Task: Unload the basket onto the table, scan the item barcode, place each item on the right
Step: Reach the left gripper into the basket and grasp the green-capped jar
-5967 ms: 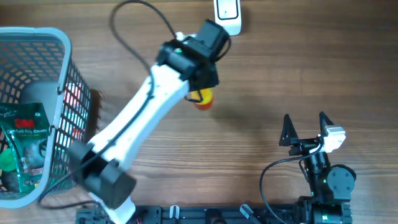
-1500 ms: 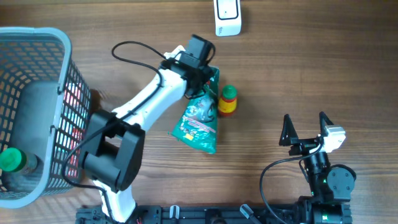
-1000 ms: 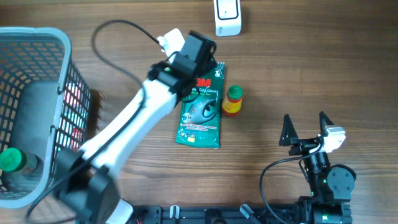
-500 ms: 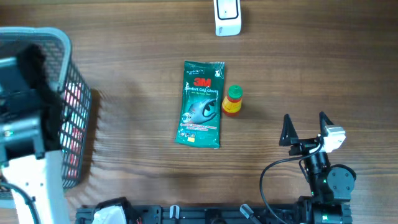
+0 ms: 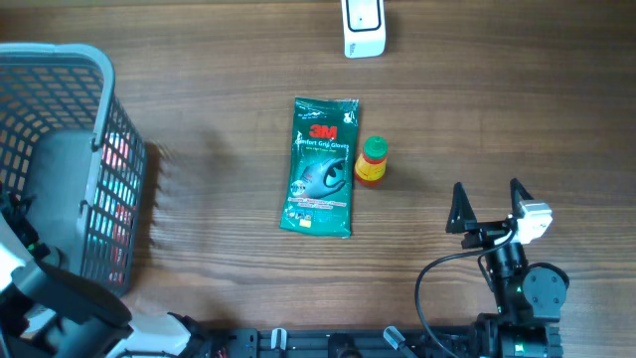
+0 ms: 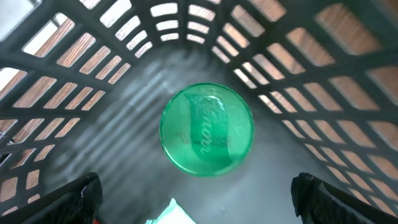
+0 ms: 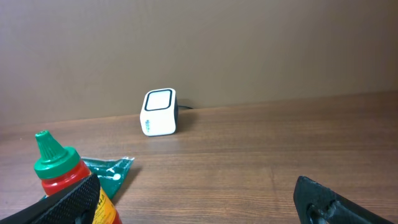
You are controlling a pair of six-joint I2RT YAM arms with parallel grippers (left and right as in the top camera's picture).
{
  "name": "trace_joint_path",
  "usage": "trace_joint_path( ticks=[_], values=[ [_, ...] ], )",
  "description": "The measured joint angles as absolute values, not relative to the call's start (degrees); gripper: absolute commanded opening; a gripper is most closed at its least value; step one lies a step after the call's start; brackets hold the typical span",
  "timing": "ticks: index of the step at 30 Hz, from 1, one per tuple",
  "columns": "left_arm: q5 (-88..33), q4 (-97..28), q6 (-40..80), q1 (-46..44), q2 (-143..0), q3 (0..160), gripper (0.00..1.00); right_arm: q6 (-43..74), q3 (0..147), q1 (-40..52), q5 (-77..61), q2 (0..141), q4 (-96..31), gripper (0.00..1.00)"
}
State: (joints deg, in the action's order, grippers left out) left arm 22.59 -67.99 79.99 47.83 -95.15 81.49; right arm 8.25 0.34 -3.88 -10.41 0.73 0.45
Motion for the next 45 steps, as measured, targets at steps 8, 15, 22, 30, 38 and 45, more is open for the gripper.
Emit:
trace_joint_path(
  ticks=[8, 15, 22, 30, 38, 45],
  values=[
    [23.73, -65.06, 81.80, 48.18, -102.24, 81.49, 1.00, 8.25, 0.34, -3.88, -10.41, 0.73, 0.45, 1.00],
    [27.59, -61.17, 81.84, 48.29, -104.27, 77.91, 1.00, 8.25, 0.34, -3.88, -10.41, 0.73, 0.45, 1.00],
    [29.30, -55.53, 82.39, 51.05, -104.42, 71.48, 0.72, 8.25, 0.34, -3.88, -10.41, 0.73, 0.45, 1.00],
    [29.61, -54.81, 74.06, 51.11, -104.40, 71.85, 0.58, 8.25, 0.34, -3.88, -10.41, 0.73, 0.45, 1.00],
    [3.81, -55.00, 60.95, 51.18, -96.77, 82.65, 0.59, 8.25, 0.34, -3.88, -10.41, 0.73, 0.45, 1.00],
    [-32.18, -39.07, 60.03, 51.20, -76.71, 87.29, 0.59, 8.25, 0.34, -3.88, -10.41, 0.73, 0.45, 1.00]
  ],
)
